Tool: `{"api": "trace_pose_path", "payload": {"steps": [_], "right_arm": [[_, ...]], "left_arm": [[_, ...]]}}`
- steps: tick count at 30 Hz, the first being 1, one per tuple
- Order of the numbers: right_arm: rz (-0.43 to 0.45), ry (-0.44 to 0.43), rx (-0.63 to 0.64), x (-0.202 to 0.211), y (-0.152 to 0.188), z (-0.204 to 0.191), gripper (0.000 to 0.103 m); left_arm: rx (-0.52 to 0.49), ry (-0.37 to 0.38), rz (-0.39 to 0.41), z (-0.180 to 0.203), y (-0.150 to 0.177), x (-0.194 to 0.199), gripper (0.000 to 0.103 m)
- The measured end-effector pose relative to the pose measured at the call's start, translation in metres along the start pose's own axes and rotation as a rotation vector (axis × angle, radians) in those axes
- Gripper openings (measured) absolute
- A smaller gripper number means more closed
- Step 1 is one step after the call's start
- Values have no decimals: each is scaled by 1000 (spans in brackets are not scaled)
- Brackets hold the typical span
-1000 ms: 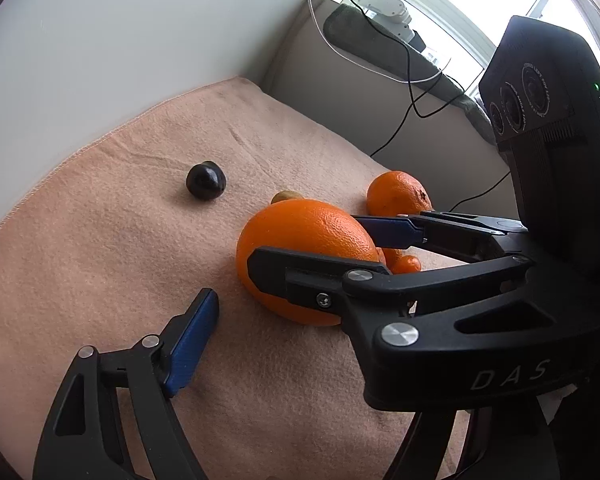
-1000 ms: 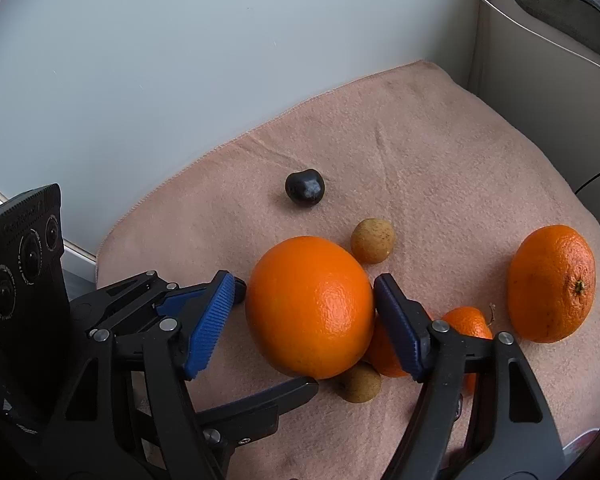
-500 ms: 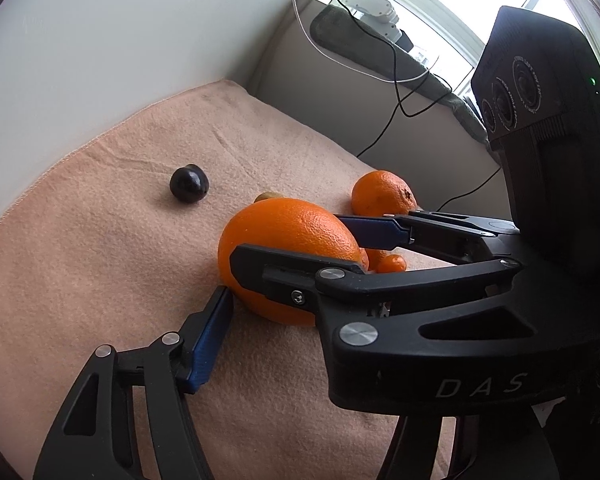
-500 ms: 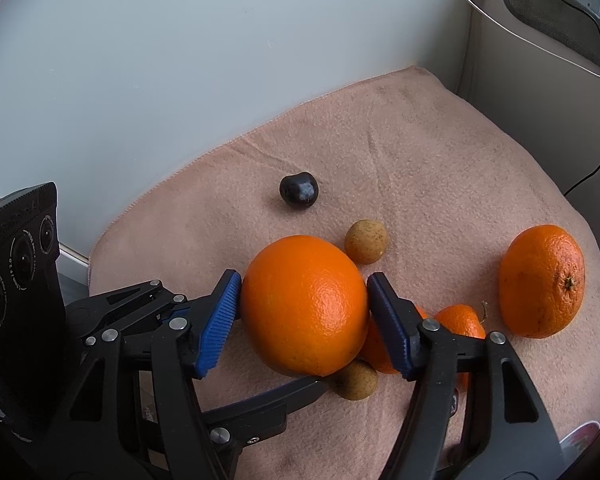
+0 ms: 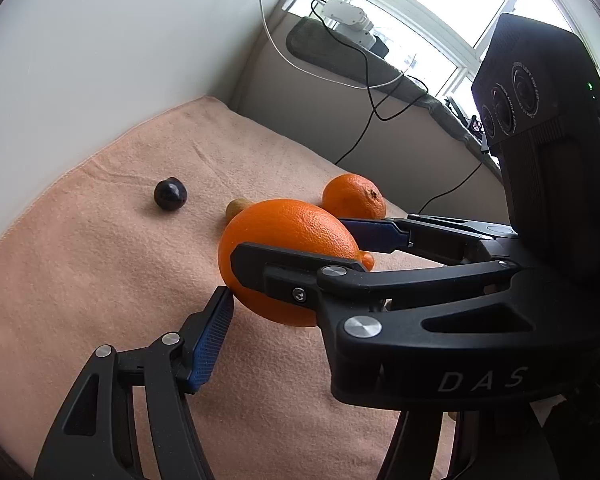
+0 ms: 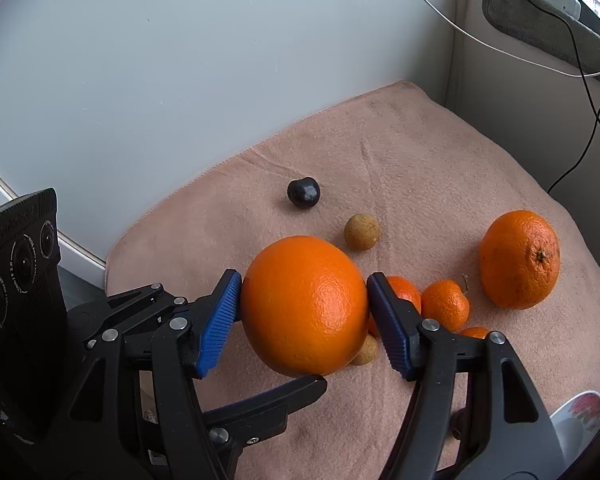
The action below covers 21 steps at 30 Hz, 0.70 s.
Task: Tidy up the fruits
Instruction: 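Close the right gripper around the largest smooth orange and lift it, then carry the held orange with the right gripper over the floral plate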
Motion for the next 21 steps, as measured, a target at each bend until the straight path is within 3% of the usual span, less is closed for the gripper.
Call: {"api": "trace_pose_path", "payload": {"steps": [21], "right_arm": [[70,96,-120,75,60,18,68]], "left_arm": [[-123,108,-49,68,37,5,64]]}}
Point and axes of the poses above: each gripper's, at about its wrist camera, not at the fingertips, and x roughly against the way its jaws point, z to its right, y to its underside, the point moved 5 cm from there along -x, roughly the way its jaws point, and after that the axes turned 8 degrees about x, right-handed, at the moved point
